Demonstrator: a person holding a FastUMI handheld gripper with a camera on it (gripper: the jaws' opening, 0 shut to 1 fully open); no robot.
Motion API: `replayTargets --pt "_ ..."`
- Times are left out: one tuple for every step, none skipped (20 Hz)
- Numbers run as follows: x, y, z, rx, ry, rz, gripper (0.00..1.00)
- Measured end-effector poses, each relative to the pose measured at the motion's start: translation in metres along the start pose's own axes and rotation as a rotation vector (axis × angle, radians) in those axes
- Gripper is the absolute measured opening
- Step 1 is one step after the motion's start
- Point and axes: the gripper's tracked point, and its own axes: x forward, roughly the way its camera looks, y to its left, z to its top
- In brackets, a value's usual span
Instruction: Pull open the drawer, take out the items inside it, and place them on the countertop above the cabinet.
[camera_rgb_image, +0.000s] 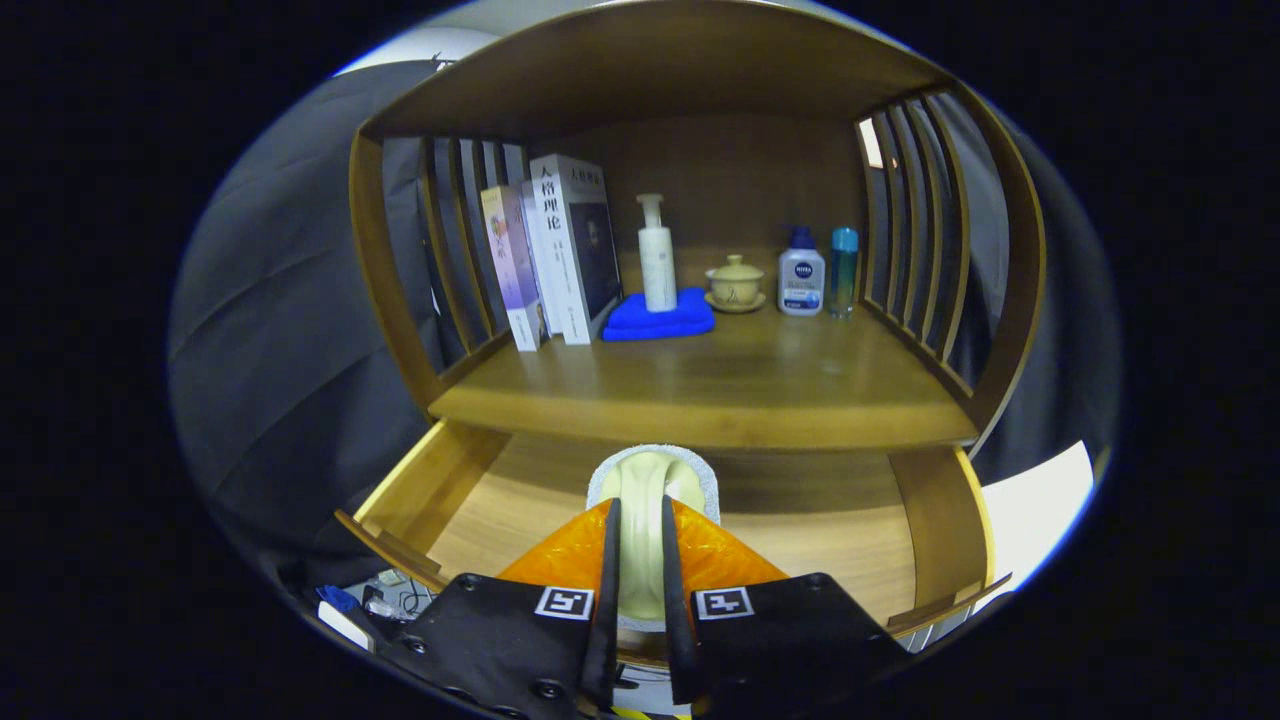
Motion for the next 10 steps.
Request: replayTargets --pt "-0.002 0.001 0.009 0.004 -0.014 0.003 0.23" --pt "-0.003 0.0 0.016 0.006 -0.025 0.004 0.23" --pt "-0.004 0.0 0.025 0.01 -0.039 0.004 0.23" --pt "-0.003 -0.001 0.032 0.01 -0.047 0.001 0.23" --pt "-0.003 -0.003 0.04 0.012 -0.058 -0.006 0.23" --pt "0.0 -0.004 0.047 0.014 -0.066 -0.01 0.23" --pt "0.002 -0.005 0.053 0.019 -0.071 -0.014 0.23" --pt "0.005 -0.005 0.059 0.027 -0.075 -0.016 0.23" --pt "0.009 -0.006 0.064 0.033 -0.075 -0.019 0.23" --pt "0.015 -0.008 0.068 0.04 -0.075 -0.025 0.23"
